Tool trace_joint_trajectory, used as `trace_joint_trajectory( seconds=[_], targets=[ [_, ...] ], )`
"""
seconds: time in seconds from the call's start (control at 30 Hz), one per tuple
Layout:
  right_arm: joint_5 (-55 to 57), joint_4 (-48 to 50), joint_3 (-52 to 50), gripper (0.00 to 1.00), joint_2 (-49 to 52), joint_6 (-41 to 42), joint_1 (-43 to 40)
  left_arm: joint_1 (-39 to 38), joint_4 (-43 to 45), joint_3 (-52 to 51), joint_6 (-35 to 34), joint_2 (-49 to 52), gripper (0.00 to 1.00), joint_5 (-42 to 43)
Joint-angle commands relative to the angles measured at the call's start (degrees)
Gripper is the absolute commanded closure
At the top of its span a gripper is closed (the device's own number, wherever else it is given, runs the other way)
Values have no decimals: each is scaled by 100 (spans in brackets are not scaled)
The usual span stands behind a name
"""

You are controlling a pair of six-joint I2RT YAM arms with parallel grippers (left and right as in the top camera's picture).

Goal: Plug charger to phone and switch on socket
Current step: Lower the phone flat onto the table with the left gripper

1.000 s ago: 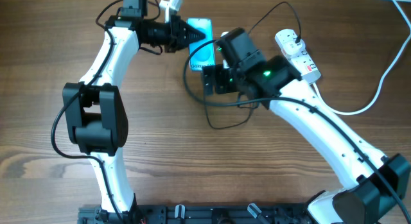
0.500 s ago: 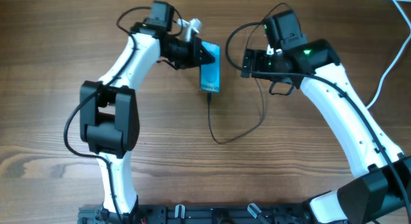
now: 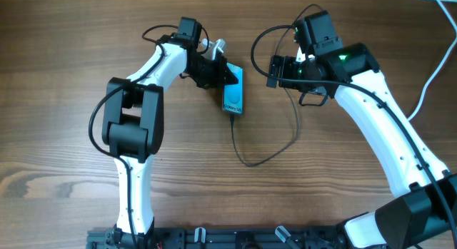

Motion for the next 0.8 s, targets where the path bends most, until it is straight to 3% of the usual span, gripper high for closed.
trace_joint_trajectory(
  seconds=[0.0,0.23,0.77],
  targets=[
    [-179,17,79,0,-92,52,4,24,55,-4,-31,76,96,98],
    [-179,11,79,0,-92,52,4,26,129,-4,-28,240,96,94],
    [-179,-13,79,0,-92,48,4,24,-13,-4,-31,240,81,-833]
  ],
)
